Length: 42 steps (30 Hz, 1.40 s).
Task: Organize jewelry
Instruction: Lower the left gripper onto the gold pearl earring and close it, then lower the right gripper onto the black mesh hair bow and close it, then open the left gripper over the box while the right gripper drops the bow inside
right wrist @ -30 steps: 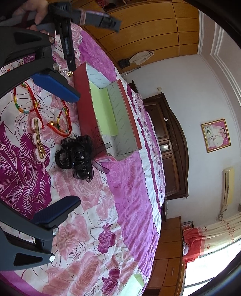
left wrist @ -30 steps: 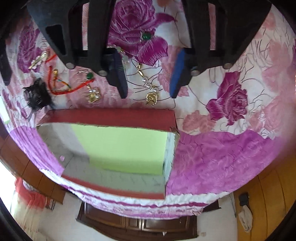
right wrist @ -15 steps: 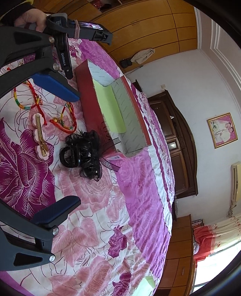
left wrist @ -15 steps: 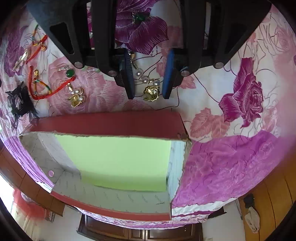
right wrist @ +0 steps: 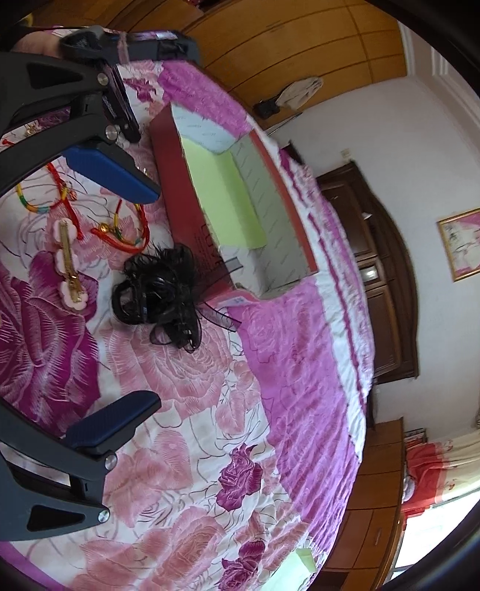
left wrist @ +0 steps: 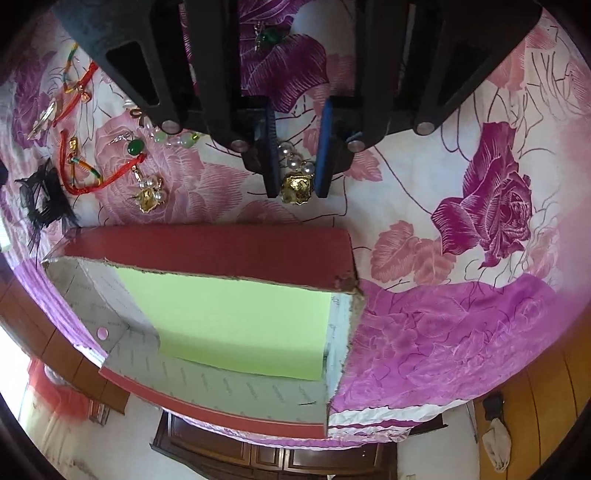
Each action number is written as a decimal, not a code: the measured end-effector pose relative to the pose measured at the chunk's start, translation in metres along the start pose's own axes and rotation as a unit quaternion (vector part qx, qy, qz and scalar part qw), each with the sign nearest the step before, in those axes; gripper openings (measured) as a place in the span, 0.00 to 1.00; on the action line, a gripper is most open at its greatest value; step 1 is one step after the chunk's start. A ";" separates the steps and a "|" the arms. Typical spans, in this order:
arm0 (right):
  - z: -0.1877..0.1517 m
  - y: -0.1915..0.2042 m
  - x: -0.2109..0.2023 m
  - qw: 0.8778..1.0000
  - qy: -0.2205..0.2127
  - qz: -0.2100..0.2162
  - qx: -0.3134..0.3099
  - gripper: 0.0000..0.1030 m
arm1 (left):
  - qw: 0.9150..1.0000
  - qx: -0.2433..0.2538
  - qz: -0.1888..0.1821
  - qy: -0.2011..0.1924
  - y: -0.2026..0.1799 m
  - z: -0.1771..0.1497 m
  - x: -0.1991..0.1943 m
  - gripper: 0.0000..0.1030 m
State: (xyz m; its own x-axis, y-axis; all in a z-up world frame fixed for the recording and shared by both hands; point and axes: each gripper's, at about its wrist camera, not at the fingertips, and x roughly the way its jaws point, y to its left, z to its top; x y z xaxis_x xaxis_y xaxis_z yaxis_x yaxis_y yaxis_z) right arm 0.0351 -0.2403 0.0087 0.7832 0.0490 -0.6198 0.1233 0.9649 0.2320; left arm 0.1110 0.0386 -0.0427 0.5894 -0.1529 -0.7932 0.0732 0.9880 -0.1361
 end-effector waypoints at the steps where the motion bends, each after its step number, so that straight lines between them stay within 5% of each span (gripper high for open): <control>1: 0.003 0.001 0.005 1.000 0.009 -0.007 -0.004 1.00 | 1.000 -0.004 -0.004 -0.001 0.001 -0.001 0.000 0.10; 11: 0.014 0.000 0.062 0.993 0.103 -0.048 -0.011 0.98 | 1.000 -0.013 -0.015 -0.005 0.008 -0.001 0.003 0.11; 18: 0.008 -0.001 0.079 0.990 0.129 -0.060 -0.011 0.82 | 1.000 -0.012 -0.012 -0.007 0.009 -0.002 0.004 0.11; 22: 0.004 -0.001 0.080 0.989 0.131 -0.062 -0.015 0.75 | 1.000 -0.011 -0.011 -0.009 0.006 -0.002 0.003 0.10; 30: 0.003 -0.004 0.067 0.992 0.117 -0.044 -0.004 0.42 | 1.000 -0.012 -0.007 -0.021 0.003 0.000 -0.013 0.10; 42: 0.012 0.000 0.024 0.997 0.073 -0.017 -0.010 0.38 | 0.997 -0.001 -0.014 -0.071 -0.010 -0.002 -0.067 0.10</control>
State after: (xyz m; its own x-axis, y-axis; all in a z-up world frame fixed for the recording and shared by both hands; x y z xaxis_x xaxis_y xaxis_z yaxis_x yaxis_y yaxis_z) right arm 0.0609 -0.2419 0.0027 0.6815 0.0523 -0.7299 0.1350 0.9713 0.1956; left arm 0.0698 0.0384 0.0106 0.6951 -0.1755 -0.6971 0.0895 0.9833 -0.1583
